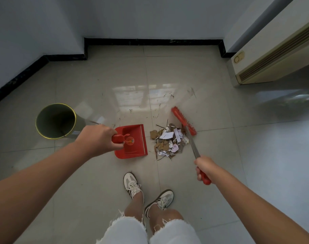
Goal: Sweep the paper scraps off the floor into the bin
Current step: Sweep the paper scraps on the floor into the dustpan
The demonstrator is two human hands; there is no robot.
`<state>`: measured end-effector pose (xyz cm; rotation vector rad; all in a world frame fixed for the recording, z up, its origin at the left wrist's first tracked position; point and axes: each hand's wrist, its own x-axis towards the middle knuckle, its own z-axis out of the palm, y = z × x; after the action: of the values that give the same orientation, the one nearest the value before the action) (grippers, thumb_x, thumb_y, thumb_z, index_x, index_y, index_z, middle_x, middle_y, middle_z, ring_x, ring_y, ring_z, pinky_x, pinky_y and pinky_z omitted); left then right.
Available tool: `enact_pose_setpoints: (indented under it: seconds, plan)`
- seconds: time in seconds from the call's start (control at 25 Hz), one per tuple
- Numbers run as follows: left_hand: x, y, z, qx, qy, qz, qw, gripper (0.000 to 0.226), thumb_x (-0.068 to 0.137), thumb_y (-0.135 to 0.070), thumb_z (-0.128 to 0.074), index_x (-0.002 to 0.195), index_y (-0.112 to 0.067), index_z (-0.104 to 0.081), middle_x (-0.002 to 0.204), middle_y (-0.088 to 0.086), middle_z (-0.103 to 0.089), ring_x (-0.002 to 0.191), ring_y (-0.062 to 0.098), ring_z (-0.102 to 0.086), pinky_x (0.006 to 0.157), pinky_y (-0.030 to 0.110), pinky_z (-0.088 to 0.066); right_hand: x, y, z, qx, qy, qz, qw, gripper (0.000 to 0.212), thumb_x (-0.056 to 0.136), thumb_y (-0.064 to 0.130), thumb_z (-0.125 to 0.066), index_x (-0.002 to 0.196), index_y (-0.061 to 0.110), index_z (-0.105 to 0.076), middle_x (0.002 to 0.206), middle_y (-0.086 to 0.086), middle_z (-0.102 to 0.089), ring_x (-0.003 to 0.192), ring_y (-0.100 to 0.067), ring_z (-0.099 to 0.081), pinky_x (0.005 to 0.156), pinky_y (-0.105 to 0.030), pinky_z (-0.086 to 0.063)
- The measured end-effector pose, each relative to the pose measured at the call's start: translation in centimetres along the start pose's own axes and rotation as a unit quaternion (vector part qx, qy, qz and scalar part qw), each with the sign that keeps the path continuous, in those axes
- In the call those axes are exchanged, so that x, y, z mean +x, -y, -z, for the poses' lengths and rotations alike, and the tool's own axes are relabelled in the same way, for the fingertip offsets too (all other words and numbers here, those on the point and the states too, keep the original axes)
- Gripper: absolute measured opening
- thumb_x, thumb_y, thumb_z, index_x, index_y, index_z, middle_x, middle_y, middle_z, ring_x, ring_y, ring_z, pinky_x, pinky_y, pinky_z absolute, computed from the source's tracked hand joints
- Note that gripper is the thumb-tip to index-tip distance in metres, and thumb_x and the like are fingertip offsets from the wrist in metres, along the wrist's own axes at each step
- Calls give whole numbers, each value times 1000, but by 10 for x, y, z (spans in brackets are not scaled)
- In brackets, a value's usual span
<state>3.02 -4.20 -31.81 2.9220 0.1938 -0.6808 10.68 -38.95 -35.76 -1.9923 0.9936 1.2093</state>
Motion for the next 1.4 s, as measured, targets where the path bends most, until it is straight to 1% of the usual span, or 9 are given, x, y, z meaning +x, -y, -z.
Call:
enact_pose_setpoints:
  seconds: [0.16, 0.36, 0.6, 0.84, 1.0, 1.08, 1.2, 1.28, 1.4]
  plan:
    - [-4, 8, -11, -11, 1, 15, 1000, 45, 75, -66, -53, 65, -23, -64, 49, -6, -50, 49, 11, -50, 46, 25, -36, -18, 11, -45, -22, 53, -23, 998, 14, 92, 8, -36, 82, 10, -46, 51, -5, -39, 36, -13, -33, 41, -13, -28]
    - [-20, 25, -27, -67, -11, 47, 997, 51, 74, -69, -50, 60, -21, -62, 46, -4, -46, 51, 14, -49, 44, 24, -31, -54, -2, -97, -100, 109, 21, 989, 31, 88, 4, -30, 114, 10, -45, 52, -8, -42, 30, -13, -34, 40, -15, -28]
    - [-25, 23, -26, -64, -1, 51, 997, 50, 74, -69, -53, 65, -22, -66, 46, -5, -46, 55, 14, -53, 50, 26, -43, -87, -9, -80, -99, 176, 55, 978, 33, 89, 5, -40, 117, 16, -54, 54, -3, -41, 33, -10, -36, 37, -16, -31]
    - [-56, 51, -27, -68, -26, 43, 996, 42, 75, -60, -62, 56, -22, -58, 41, -4, -40, 39, 11, -38, 42, 22, -24, -113, -38, -7, -126, 109, 110, 980, 31, 93, 11, -41, 112, 33, -53, 63, -5, -39, 37, -13, -36, 35, -17, -32]
    - [-75, 79, -26, -59, -36, 38, 997, 49, 67, -72, -48, 56, -25, -57, 47, -3, -54, 44, 11, -48, 41, 24, -34, -81, -42, 13, -90, 48, 79, 992, 21, 93, 5, -40, 107, 13, -55, 59, -8, -39, 35, -14, -36, 36, -16, -30]
    - [-79, 91, -23, -56, -36, 28, 997, 55, 62, -74, -40, 56, -24, -60, 46, -3, -53, 44, 12, -48, 41, 25, -34, -61, -48, 11, -56, 31, 39, 997, 14, 93, 3, -38, 100, 5, -51, 53, -8, -38, 34, -15, -34, 38, -16, -28]
    - [-77, 97, -22, -50, -29, -9, 998, 54, 62, -72, -39, 52, -23, -57, 44, -3, -49, 41, 11, -40, 40, 23, -29, -43, -58, -12, -3, 12, -25, 1000, 13, 90, 2, -37, 81, 8, -45, 44, -6, -38, 30, -14, -32, 45, -17, -25]
    - [-68, 91, -23, -32, -40, -25, 998, 53, 64, -71, -40, 50, -22, -53, 42, -1, -49, 39, 12, -36, 39, 23, -27, -35, -58, -31, 46, 17, -46, 998, 20, 89, 0, -38, 71, 9, -41, 40, -4, -38, 25, -13, -31, 41, -14, -26]
    - [-49, 74, -28, -4, -50, -46, 998, 53, 67, -69, -44, 50, -20, -53, 39, -1, -44, 38, 10, -34, 40, 20, -20, -34, -46, -61, 98, 53, -62, 992, 21, 90, 0, -40, 71, 9, -41, 43, -2, -38, 25, -10, -33, 33, -14, -29]
